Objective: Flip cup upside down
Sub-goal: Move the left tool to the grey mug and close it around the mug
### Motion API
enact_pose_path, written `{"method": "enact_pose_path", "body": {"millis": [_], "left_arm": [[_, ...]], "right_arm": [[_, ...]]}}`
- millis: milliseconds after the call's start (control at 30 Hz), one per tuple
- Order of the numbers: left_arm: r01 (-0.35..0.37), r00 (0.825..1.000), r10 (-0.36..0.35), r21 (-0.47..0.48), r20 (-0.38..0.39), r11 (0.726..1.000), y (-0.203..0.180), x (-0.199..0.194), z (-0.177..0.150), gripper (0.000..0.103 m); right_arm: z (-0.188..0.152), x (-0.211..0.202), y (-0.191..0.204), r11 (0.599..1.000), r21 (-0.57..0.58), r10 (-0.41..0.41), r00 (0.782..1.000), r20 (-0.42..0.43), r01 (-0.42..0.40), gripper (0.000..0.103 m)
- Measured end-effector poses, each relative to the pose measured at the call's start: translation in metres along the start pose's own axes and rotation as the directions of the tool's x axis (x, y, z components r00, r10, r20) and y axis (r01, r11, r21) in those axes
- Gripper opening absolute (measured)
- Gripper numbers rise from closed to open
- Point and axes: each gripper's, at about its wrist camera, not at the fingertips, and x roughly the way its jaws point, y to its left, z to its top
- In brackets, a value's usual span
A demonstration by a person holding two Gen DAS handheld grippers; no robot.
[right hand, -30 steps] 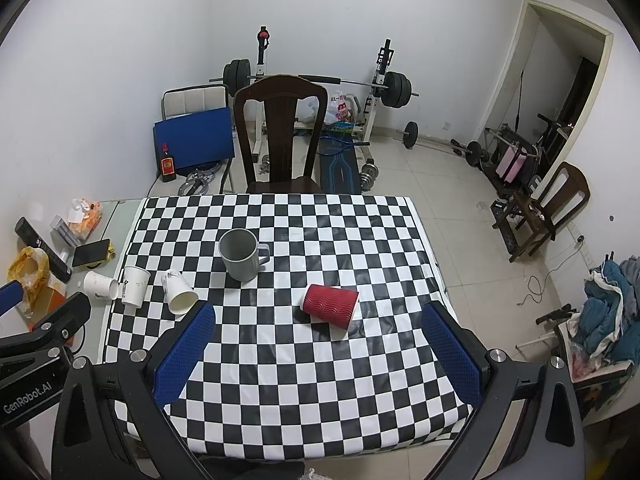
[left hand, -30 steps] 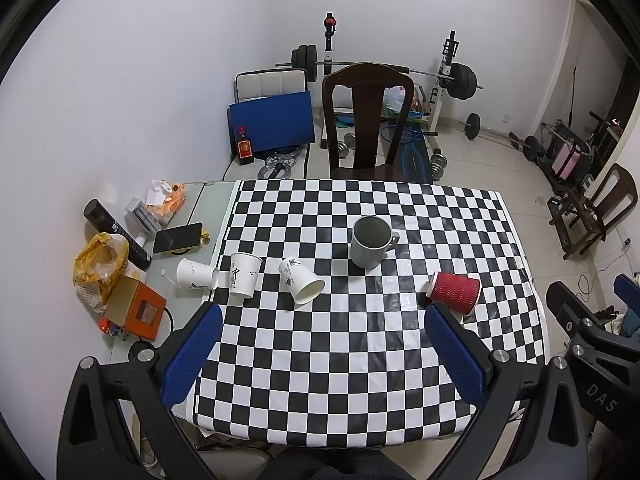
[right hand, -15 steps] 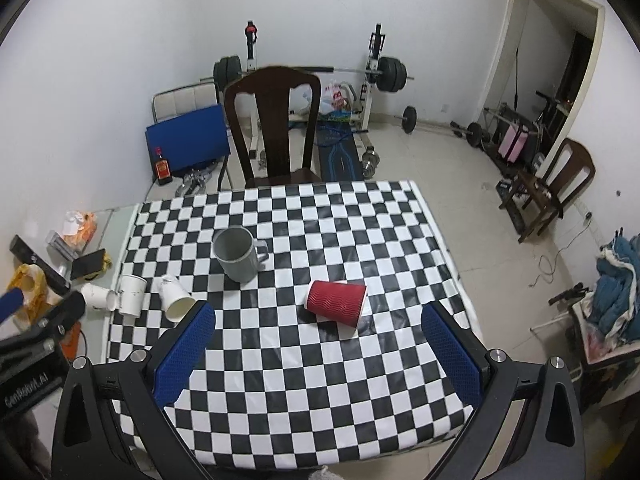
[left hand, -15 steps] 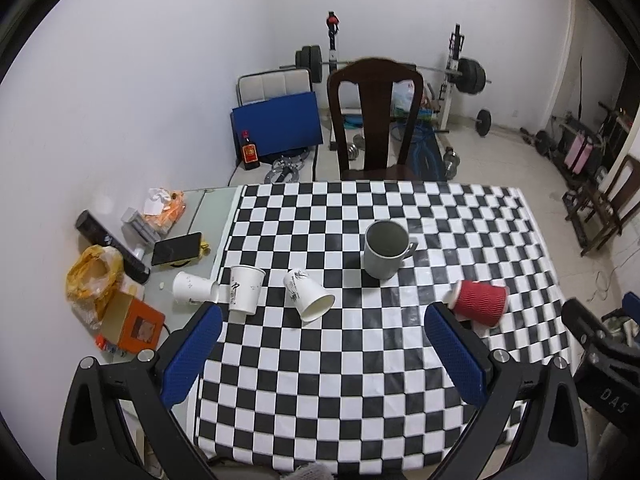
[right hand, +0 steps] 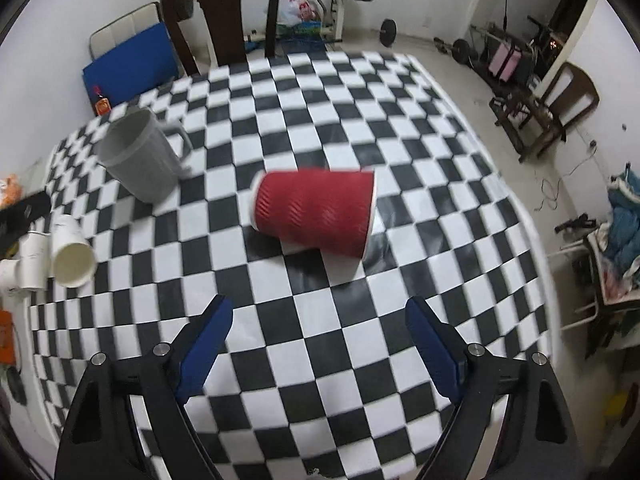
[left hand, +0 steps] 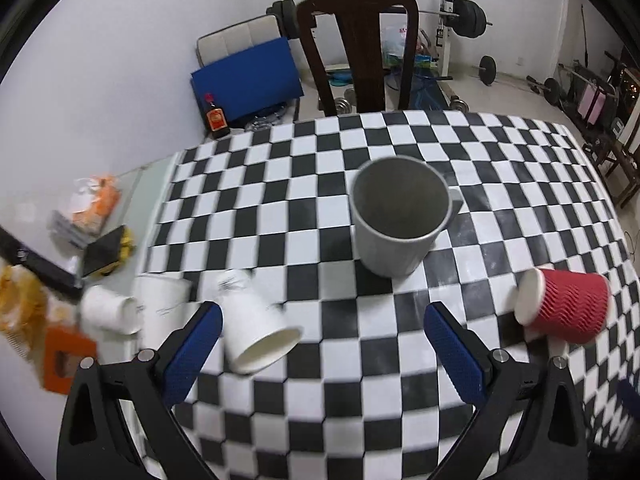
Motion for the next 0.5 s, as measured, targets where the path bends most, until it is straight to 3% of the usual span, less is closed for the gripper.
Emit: {"method": "enact_pose_path", "body": {"millis": [300,500], "left_arm": [[0.033,0.998,-0.031,-0.022,0.059,0.999,-0.025,0.051,0.008,0.102],[0.055,0.996,-0.052,-0.038,0.069,0.998,-0.033,0.075,0.016,0.102]], "right_arm": [[-0.015,0.081,-0.007,0.998,0.055,-0.016,1.000,0.004,0.015,0.089],[-0.016,0.098,-0.016,0.997,0.070,-0.039,0.999,0.001,0.039,0.089]]}}
